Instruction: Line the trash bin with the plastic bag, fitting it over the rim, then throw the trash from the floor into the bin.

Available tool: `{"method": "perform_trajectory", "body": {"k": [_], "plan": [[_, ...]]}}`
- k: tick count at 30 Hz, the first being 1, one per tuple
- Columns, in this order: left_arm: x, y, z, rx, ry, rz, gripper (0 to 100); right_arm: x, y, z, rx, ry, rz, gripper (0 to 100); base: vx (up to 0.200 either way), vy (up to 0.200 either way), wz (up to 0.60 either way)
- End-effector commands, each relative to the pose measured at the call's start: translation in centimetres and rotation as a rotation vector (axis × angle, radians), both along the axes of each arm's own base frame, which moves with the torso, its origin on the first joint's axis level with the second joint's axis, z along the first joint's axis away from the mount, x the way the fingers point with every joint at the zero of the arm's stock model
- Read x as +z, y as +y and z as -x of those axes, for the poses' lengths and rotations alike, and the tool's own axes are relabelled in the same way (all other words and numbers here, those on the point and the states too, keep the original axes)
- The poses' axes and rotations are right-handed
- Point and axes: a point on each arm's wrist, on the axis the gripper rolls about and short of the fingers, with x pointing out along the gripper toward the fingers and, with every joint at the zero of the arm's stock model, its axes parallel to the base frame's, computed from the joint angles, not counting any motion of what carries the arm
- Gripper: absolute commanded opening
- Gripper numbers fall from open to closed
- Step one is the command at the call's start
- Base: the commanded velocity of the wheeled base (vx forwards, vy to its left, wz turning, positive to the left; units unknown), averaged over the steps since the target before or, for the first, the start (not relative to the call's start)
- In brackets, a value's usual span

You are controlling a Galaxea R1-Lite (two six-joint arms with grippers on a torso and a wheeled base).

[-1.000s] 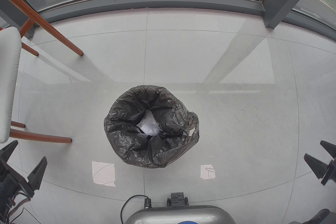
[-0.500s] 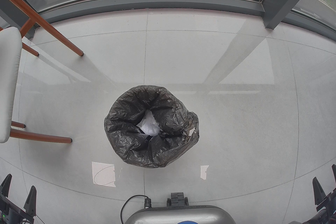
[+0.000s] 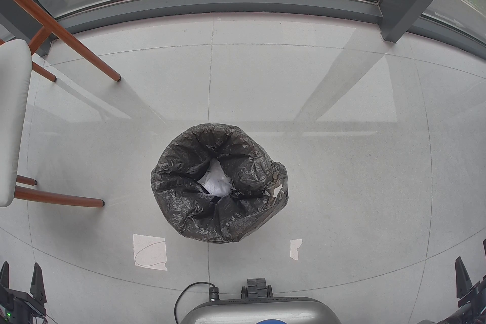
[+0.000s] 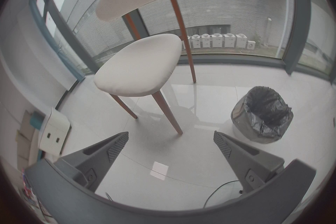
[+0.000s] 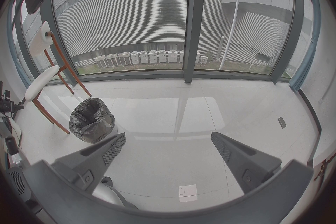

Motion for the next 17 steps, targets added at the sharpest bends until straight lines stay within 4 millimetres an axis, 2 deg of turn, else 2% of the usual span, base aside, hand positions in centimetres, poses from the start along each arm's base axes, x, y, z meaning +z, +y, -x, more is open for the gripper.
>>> {"method": "perform_trajectory", "body": {"k": [1, 5, 10, 13, 17], "plan": [[-0.1, -0.31, -0.23, -0.036, -0.012, 0.104, 100, -0.53, 0.0, 0.01, 0.001, 0.0, 0.005, 100, 0.0, 0.0, 0.0], [-0.03, -0.68, -0.39, -0.201, -0.036, 0.139, 100, -0.53, 0.0, 0.01, 0.001, 0.0, 0.007, 100, 0.0, 0.0, 0.0], [-0.24, -1.18, -0.22, -0.493, -0.049, -0.021, 100, -0.52, 0.0, 0.01, 0.001, -0.002, 0.007, 100, 0.0, 0.0, 0.0], [-0.3, -1.05, -0.1, -0.57, -0.06, -0.027, 100, -0.53, 0.0, 0.01, 0.001, 0.0, 0.008, 100, 0.0, 0.0, 0.0], [-0.32, -1.11, 0.08, -0.54, -0.085, -0.014, 100, -0.53, 0.0, 0.01, 0.001, 0.0, 0.007, 100, 0.0, 0.0, 0.0]]}}
